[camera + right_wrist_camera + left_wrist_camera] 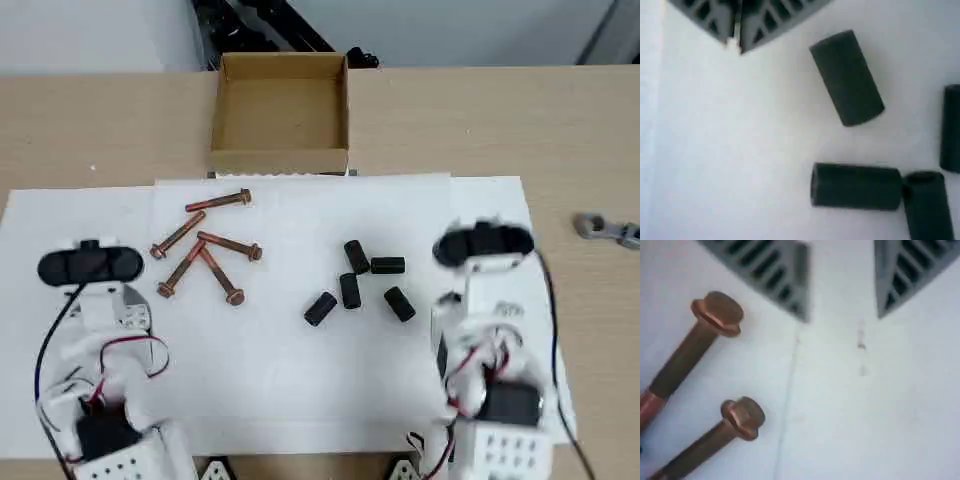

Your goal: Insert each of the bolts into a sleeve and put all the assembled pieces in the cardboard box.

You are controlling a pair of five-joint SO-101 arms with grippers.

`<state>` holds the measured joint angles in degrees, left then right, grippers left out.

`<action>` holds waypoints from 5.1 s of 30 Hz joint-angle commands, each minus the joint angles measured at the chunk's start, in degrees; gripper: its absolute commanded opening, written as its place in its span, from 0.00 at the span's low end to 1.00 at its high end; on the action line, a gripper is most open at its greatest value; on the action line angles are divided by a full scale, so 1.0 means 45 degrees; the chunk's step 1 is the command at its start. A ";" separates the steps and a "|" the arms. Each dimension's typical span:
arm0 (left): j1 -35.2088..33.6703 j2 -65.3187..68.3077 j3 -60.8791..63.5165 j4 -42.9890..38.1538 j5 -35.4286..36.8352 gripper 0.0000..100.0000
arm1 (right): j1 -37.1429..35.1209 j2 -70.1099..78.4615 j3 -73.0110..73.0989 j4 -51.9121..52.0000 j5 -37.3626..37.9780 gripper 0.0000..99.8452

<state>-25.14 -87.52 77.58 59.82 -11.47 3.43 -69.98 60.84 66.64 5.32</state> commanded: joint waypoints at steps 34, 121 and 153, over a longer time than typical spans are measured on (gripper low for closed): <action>0.4357 2.7409 -2.7770 0.9045 -0.7697 0.06 | -0.2530 1.2728 -1.5316 0.6437 0.3849 0.00; 0.5411 2.1744 -2.9197 0.9026 0.2227 0.00 | -0.2686 1.2767 -1.4066 0.5558 0.3223 0.00; 0.5314 1.1272 -2.4215 0.9026 0.4767 0.01 | -0.4874 1.7729 -1.4222 0.3702 -0.1016 0.11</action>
<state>-1.05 -36.35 -31.69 100.09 9.89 -17.32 8.26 -2.20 84.13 1.71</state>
